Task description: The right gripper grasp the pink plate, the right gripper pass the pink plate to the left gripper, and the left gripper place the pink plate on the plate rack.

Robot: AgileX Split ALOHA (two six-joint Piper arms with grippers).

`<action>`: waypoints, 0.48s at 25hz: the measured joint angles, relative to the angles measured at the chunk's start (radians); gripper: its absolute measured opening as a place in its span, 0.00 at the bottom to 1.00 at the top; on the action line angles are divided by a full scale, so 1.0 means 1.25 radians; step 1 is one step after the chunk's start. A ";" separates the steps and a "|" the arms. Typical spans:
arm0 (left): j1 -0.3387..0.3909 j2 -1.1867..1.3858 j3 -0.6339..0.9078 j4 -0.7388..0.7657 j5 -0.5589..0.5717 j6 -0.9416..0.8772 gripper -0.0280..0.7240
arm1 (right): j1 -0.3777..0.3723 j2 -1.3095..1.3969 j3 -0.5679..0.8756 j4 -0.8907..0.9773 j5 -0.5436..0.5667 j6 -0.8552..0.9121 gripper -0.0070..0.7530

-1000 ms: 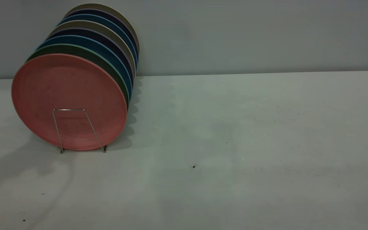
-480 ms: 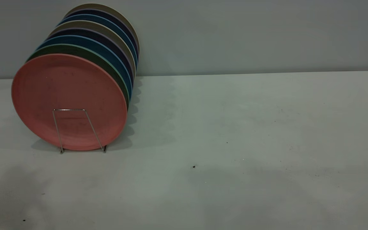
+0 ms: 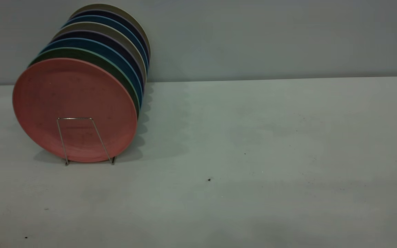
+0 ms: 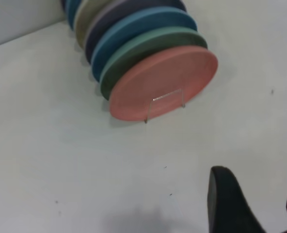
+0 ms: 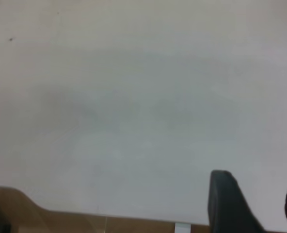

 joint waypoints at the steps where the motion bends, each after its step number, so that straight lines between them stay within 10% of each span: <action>1: 0.000 -0.017 0.006 0.000 0.000 -0.024 0.49 | 0.008 0.000 0.000 -0.006 -0.001 0.012 0.42; 12: 0.000 -0.289 0.421 0.131 -0.002 -0.156 0.51 | 0.045 -0.001 0.000 -0.021 -0.001 0.033 0.42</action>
